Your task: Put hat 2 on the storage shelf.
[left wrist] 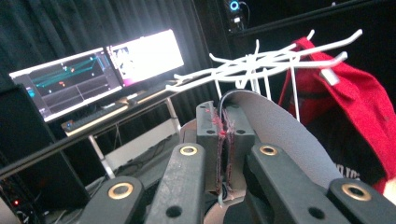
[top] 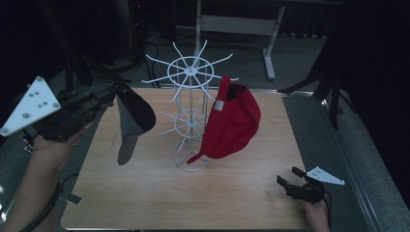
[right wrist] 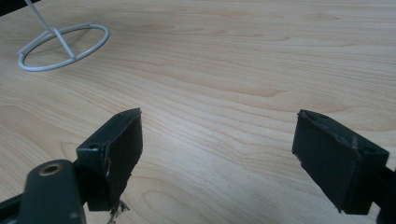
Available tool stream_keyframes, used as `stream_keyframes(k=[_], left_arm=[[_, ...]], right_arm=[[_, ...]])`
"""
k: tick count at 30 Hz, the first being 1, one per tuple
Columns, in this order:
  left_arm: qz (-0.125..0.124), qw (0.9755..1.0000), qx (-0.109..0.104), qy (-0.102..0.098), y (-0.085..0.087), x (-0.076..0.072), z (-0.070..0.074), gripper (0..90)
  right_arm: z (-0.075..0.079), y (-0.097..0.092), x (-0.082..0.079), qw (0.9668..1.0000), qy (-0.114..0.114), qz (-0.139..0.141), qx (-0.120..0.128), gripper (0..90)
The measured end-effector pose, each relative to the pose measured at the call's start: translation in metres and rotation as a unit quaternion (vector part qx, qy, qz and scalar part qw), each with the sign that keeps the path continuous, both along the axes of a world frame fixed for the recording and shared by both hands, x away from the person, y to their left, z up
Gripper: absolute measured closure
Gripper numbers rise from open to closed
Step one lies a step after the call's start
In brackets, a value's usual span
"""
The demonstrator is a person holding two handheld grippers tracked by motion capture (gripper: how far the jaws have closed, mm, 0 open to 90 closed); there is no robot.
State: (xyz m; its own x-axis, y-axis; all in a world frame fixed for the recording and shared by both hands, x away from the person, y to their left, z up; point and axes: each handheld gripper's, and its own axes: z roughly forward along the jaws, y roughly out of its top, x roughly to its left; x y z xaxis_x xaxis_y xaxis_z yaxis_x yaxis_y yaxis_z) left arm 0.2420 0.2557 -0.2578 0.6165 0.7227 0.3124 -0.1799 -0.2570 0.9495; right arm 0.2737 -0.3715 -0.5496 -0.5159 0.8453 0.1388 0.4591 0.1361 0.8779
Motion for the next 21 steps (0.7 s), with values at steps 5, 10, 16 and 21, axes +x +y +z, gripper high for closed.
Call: stream_keyframes(k=[5,10,16,21], left_arm=[[-0.004,1.0000,0.000,-0.006,-0.006,0.004,0.011,87.5],[-0.012,0.9998,0.005,-0.013,-0.019,0.011,0.024,87.4],[-0.023,0.9996,-0.001,-0.016,-0.030,0.015,0.032,87.4],[-0.039,0.9991,0.006,-0.018,-0.045,0.014,0.031,87.4]], right_arm=[[0.000,0.000,0.000,1.0000,0.000,0.000,0.000,16.0],[0.001,0.000,0.000,1.0000,0.002,-0.001,0.000,16.0],[0.000,-0.001,0.000,1.0000,0.001,0.000,-0.001,16.0],[0.000,-0.001,0.000,1.0000,0.002,0.000,-0.003,16.0]])
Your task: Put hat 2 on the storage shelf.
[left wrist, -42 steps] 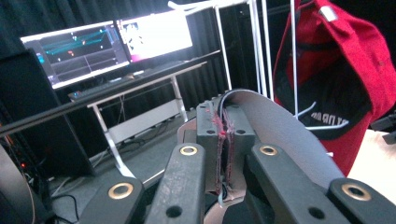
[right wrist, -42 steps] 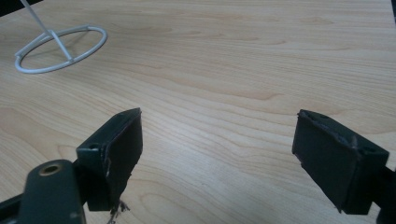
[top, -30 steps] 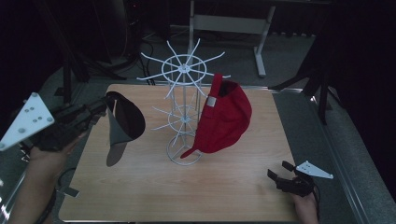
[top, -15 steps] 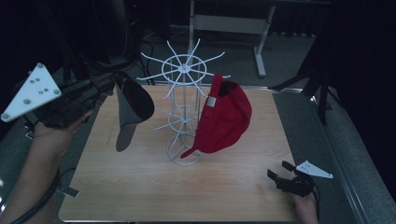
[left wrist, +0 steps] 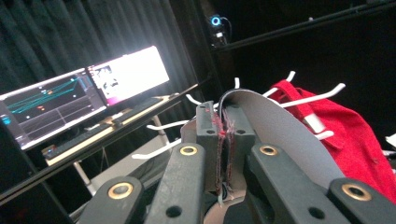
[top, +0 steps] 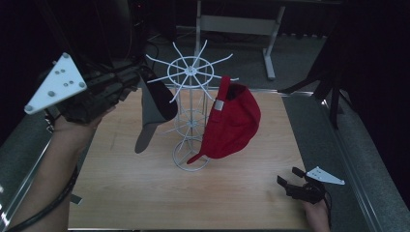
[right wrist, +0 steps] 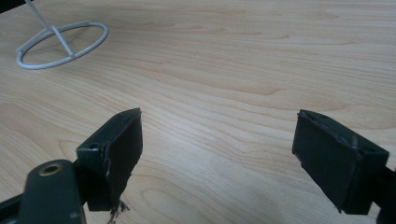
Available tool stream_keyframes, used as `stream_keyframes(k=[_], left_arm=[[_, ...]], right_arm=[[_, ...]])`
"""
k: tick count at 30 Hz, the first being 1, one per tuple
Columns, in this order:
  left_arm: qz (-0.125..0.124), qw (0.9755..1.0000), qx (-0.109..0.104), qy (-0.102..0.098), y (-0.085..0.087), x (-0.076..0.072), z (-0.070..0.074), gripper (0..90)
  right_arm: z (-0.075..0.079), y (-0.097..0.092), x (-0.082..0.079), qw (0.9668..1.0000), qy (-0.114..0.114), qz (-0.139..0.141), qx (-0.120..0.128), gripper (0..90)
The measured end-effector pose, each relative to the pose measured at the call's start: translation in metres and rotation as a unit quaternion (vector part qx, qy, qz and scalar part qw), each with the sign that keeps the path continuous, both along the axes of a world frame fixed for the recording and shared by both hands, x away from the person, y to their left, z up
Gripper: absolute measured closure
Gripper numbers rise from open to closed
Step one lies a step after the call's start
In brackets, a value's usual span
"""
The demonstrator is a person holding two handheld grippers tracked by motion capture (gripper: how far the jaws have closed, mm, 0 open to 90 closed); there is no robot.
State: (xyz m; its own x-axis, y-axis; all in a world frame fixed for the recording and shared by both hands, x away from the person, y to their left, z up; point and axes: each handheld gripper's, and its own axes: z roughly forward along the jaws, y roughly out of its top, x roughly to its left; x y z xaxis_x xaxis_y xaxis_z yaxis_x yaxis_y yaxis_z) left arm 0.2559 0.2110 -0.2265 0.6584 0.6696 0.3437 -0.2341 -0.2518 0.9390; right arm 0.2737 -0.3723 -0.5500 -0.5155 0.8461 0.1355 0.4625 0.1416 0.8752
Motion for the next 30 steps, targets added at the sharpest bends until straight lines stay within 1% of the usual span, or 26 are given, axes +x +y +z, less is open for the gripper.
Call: stream_keyframes(k=[1,2,4,5,6,8,9,13,14,16,19,21,22,23,25,26,27,28,30], left_arm=[[-0.007,1.0000,0.006,0.003,-0.005,0.000,-0.003,87.4],[-0.007,1.0000,0.006,0.003,-0.005,0.000,-0.003,87.3],[-0.015,0.9998,0.009,0.007,-0.008,0.000,-0.008,87.4],[-0.015,0.9998,0.010,0.009,-0.009,0.000,-0.010,87.4],[-0.018,0.9996,0.014,0.017,-0.010,0.001,-0.015,87.3],[-0.021,0.9994,0.015,0.024,-0.010,0.002,-0.021,87.3],[-0.021,0.9994,0.015,0.024,-0.010,0.002,-0.021,87.3],[-0.023,0.9991,0.017,0.033,-0.008,0.003,-0.031,87.3],[-0.027,0.9988,0.014,0.038,-0.007,0.003,-0.033,87.2],[-0.036,0.9981,0.016,0.048,-0.007,0.002,-0.037,87.1],[-0.037,0.9979,0.016,0.051,-0.007,0.002,-0.039,87.0],[-0.041,0.9974,0.015,0.057,-0.007,0.002,-0.042,86.9],[-0.043,0.9969,0.018,0.063,-0.008,0.003,-0.045,86.9],[-0.040,0.9970,0.020,0.063,-0.008,0.003,-0.046,86.9],[-0.041,0.9964,0.019,0.071,-0.009,0.004,-0.052,86.8],[-0.041,0.9964,0.019,0.071,-0.009,0.004,-0.052,86.9],[-0.044,0.9959,0.019,0.078,-0.009,0.004,-0.057,86.9],[-0.044,0.9959,0.019,0.078,-0.009,0.004,-0.057,86.8],[-0.042,0.9952,0.018,0.087,-0.007,0.005,-0.065,86.7]], right_arm=[[0.000,0.000,0.000,1.0000,0.000,0.000,0.000,16.0],[0.000,0.000,0.000,1.0000,0.000,0.000,0.000,16.0],[0.000,-0.001,0.000,1.0000,0.000,0.000,0.001,16.0],[0.000,-0.001,0.000,1.0000,0.000,0.000,0.001,16.0],[0.000,-0.001,0.000,1.0000,0.001,0.000,0.000,16.0],[0.000,-0.001,0.000,1.0000,0.001,-0.001,0.000,16.0],[0.000,-0.001,0.000,1.0000,0.000,-0.001,0.001,16.0],[0.000,-0.001,0.000,1.0000,0.000,-0.001,0.000,16.0],[0.000,-0.001,0.000,1.0000,0.000,-0.001,0.000,16.0],[0.000,-0.001,0.000,1.0000,0.000,-0.001,-0.001,16.0],[0.000,-0.001,0.000,1.0000,0.001,-0.001,-0.001,16.0],[0.000,-0.001,0.000,1.0000,0.000,-0.001,-0.001,16.0],[0.000,-0.001,0.000,1.0000,0.000,-0.001,-0.001,16.0],[0.000,-0.001,0.000,1.0000,0.000,-0.001,-0.001,16.0],[0.000,-0.001,0.000,1.0000,0.000,-0.001,-0.001,16.0],[0.000,-0.001,0.000,1.0000,0.000,-0.001,-0.001,16.0],[0.000,-0.001,0.000,1.0000,0.000,-0.001,-0.001,16.0],[0.000,-0.001,0.000,1.0000,0.000,0.000,0.000,16.0],[0.000,-0.002,-0.001,1.0000,0.000,-0.001,0.001,16.0]])
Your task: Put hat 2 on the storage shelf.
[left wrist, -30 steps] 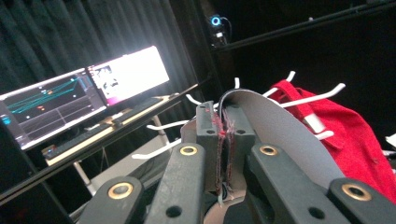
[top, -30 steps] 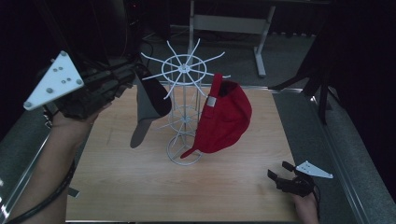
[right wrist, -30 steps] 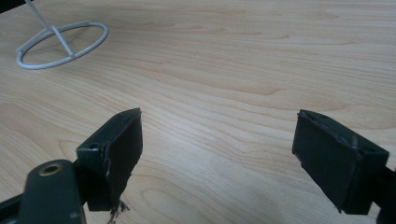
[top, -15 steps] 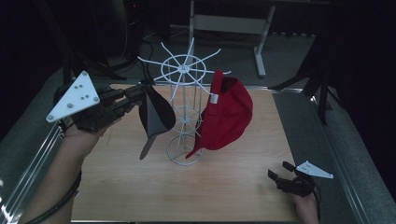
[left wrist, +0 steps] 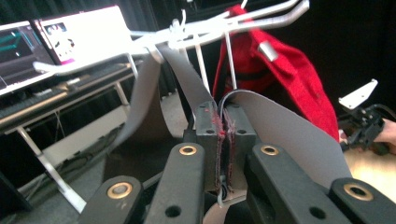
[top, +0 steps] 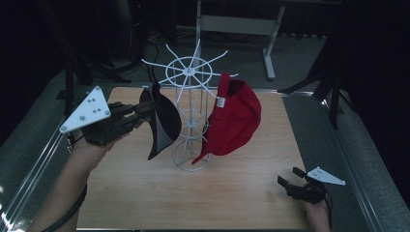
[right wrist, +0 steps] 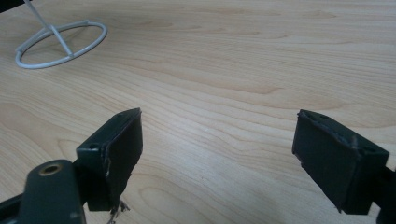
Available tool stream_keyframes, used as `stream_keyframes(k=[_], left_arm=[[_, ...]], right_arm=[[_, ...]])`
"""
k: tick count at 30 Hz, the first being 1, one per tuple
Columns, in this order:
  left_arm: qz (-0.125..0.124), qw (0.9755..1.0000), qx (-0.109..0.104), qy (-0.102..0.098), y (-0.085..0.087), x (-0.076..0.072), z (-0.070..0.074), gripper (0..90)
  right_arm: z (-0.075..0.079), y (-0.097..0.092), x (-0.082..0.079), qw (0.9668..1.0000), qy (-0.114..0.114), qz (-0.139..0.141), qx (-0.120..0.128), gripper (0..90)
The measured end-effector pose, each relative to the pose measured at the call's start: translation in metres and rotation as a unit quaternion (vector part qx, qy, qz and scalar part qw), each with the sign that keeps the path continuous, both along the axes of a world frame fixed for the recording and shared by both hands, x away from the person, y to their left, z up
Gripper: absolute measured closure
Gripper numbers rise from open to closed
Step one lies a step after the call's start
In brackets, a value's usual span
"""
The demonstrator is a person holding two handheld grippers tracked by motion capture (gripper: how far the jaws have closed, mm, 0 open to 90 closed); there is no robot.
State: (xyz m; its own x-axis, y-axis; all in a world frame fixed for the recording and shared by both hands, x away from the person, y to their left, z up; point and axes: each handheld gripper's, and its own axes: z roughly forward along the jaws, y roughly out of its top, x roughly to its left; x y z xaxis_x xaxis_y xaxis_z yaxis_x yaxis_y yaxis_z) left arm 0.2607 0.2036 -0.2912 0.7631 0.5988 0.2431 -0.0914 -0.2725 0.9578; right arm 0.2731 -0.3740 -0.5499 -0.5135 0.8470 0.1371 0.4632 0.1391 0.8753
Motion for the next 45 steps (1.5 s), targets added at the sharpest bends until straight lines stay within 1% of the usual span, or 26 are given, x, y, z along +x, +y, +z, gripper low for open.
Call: stream_keyframes(k=[1,2,3,4,5,6,8,10,11,13,17,18,22,24,29,30,32,33,35,38,40,41,42,43,44,45], left_arm=[[0.000,1.0000,0.000,0.000,0.000,0.000,0.000,86.4],[-0.002,1.0000,-0.006,0.005,0.002,0.000,-0.004,85.9],[-0.006,0.9999,-0.012,0.005,0.004,-0.001,-0.005,84.3],[-0.006,0.9999,-0.012,0.005,0.004,-0.001,-0.005,80.2],[-0.012,0.9998,-0.017,0.007,0.006,-0.001,-0.006,80.2],[-0.012,0.9998,-0.014,0.007,0.008,-0.003,-0.007,74.0],[-0.012,0.9998,-0.014,0.012,0.011,-0.004,-0.010,70.2],[-0.011,0.9996,-0.020,0.019,0.014,-0.005,-0.012,68.7],[-0.011,0.9996,-0.020,0.019,0.014,-0.005,-0.012,66.1],[-0.008,0.9993,-0.027,0.025,0.020,-0.007,-0.016,66.1],[-0.002,0.9991,-0.031,0.028,0.026,-0.009,-0.019,66.1],[0.000,0.9987,-0.037,0.033,0.030,-0.011,-0.022,66.0],[0.003,0.9987,-0.038,0.034,0.034,-0.016,-0.025,64.2],[0.004,0.9985,-0.040,0.036,0.038,-0.021,-0.029,62.2],[0.006,0.9983,-0.044,0.038,0.046,-0.029,-0.033,61.0],[0.014,0.9981,-0.044,0.041,0.050,-0.032,-0.036,61.0],[0.015,0.9980,-0.044,0.043,0.052,-0.033,-0.038,61.0],[0.024,0.9978,-0.040,0.047,0.055,-0.034,-0.042,61.0],[0.026,0.9975,-0.042,0.050,0.057,-0.034,-0.045,61.0],[0.032,0.9965,-0.046,0.062,0.063,-0.034,-0.058,61.0],[0.036,0.9960,-0.043,0.069,0.065,-0.034,-0.067,61.0],[0.036,0.9960,-0.043,0.069,0.065,-0.034,-0.067,61.0],[0.039,0.9953,-0.045,0.077,0.066,-0.033,-0.076,61.0],[0.039,0.9953,-0.045,0.077,0.066,-0.033,-0.076,61.0],[0.042,0.9950,-0.040,0.082,0.066,-0.032,-0.081,61.0],[0.044,0.9943,-0.040,0.089,0.067,-0.032,-0.091,60.9]], right_arm=[[0.000,0.000,0.000,1.0000,0.000,0.000,0.000,16.0],[0.000,0.000,0.000,1.0000,0.000,0.000,0.001,16.0],[0.000,0.000,0.000,1.0000,0.000,0.000,0.000,16.0],[0.000,0.000,0.000,1.0000,0.000,0.000,0.000,16.0],[0.000,0.000,0.000,1.0000,0.000,0.000,0.000,16.0],[0.000,0.000,0.000,1.0000,0.000,0.000,0.000,16.0],[0.000,0.000,0.000,1.0000,0.000,0.000,0.000,16.0],[0.000,0.000,0.000,1.0000,0.000,0.000,0.000,16.0],[0.000,0.000,0.000,1.0000,0.000,0.000,0.000,16.0],[0.000,0.000,0.000,1.0000,0.000,0.000,-0.001,16.0],[0.000,0.001,0.000,1.0000,0.000,0.000,0.000,16.0],[0.000,0.001,0.000,1.0000,0.000,0.000,-0.001,16.0],[0.000,0.001,0.000,1.0000,0.000,0.000,-0.001,16.0],[0.000,0.001,0.000,1.0000,0.000,0.001,-0.001,16.0],[0.000,0.001,0.000,1.0000,0.000,0.000,-0.001,16.0],[0.000,0.001,0.000,1.0000,0.000,0.000,-0.001,16.0],[0.000,0.001,0.000,1.0000,0.000,0.000,-0.001,16.0],[0.000,0.001,0.001,1.0000,0.000,0.000,-0.002,16.0],[0.000,0.001,0.001,1.0000,0.000,0.000,-0.002,16.0],[0.000,0.001,0.000,1.0000,-0.001,0.001,-0.002,16.0],[0.000,0.001,0.000,1.0000,-0.001,0.001,-0.003,16.0],[0.000,0.001,0.000,1.0000,0.000,0.000,-0.002,16.0],[0.000,0.001,0.001,1.0000,0.000,0.000,-0.001,16.0],[0.000,0.001,0.001,1.0000,0.000,0.000,-0.001,16.0],[0.000,0.001,0.001,1.0000,-0.001,0.000,-0.002,16.0],[0.000,0.001,0.001,1.0000,-0.001,0.000,-0.001,16.0]])
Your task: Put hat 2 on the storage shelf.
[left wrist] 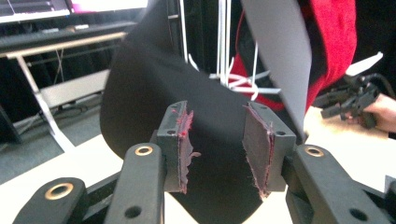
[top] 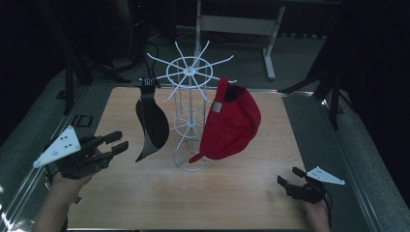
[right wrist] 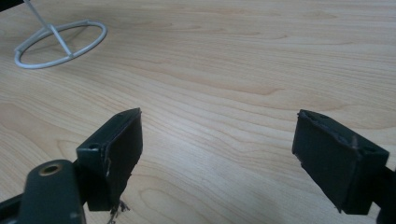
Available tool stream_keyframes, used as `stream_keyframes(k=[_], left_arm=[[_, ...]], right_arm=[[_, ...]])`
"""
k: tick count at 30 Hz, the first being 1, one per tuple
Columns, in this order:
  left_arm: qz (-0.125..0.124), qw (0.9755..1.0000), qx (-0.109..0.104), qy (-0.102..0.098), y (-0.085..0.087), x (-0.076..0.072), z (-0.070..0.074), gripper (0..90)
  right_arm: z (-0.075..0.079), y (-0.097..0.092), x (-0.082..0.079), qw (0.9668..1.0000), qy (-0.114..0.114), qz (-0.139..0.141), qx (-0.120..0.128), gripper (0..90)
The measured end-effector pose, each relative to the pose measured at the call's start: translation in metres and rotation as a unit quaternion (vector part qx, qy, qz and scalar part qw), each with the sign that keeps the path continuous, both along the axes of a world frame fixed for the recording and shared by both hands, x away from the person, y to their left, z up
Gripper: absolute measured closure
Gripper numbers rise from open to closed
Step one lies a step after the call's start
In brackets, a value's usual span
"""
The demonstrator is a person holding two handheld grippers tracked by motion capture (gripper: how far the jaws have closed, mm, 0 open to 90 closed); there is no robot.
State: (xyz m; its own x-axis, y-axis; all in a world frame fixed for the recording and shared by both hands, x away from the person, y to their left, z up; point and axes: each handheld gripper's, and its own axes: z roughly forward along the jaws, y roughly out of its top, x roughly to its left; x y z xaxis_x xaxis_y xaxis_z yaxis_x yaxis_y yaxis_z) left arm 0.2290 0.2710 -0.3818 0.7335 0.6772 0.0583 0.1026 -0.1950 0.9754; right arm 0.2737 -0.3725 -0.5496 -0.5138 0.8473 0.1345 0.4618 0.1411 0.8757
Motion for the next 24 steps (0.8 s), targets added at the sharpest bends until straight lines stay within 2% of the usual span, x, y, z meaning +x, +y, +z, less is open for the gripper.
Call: stream_keyframes(k=[2,4,5,6,8,11,12,13,14,16,22,24], left_arm=[[0.001,1.0000,0.000,0.005,0.001,0.001,-0.005,60.9],[0.005,0.9998,-0.003,0.017,0.002,0.002,-0.018,60.9],[0.005,0.9998,-0.003,0.017,0.002,0.002,-0.018,60.9],[0.007,0.9997,-0.009,0.023,0.004,0.002,-0.028,60.8],[0.006,0.9995,-0.013,0.027,0.005,0.003,-0.032,60.8],[0.012,0.9987,-0.030,0.039,0.009,0.005,-0.050,57.8],[0.012,0.9987,-0.030,0.039,0.009,0.005,-0.050,57.8],[0.019,0.9984,-0.028,0.045,0.009,0.006,-0.059,57.7],[0.019,0.9984,-0.028,0.045,0.009,0.006,-0.059,57.7],[0.026,0.9981,-0.023,0.052,0.009,0.007,-0.070,57.8],[0.028,0.9974,-0.016,0.064,0.008,0.008,-0.083,57.8],[0.027,0.9972,-0.011,0.069,0.006,0.008,-0.093,57.8]], right_arm=[[0.000,0.000,0.000,1.0000,-0.001,0.000,0.000,16.0],[0.000,0.000,0.000,1.0000,-0.001,-0.001,0.002,16.0],[0.000,0.000,0.000,1.0000,-0.001,-0.001,0.002,16.0],[0.000,-0.001,0.000,1.0000,-0.001,-0.001,0.004,16.0],[0.000,-0.001,0.000,1.0000,-0.003,-0.001,0.005,16.0],[0.000,0.000,0.000,1.0000,-0.003,-0.002,0.002,16.0],[0.000,0.000,0.000,1.0000,-0.003,-0.002,0.002,16.0],[0.000,0.000,0.000,1.0000,-0.003,-0.001,0.000,16.0],[0.000,0.000,0.000,1.0000,-0.003,-0.001,0.000,16.0],[0.000,0.000,0.000,1.0000,-0.003,-0.002,0.000,16.0],[0.000,0.001,0.000,1.0000,-0.003,-0.003,-0.003,16.0],[0.000,0.001,0.000,1.0000,-0.003,-0.002,-0.005,16.0]])
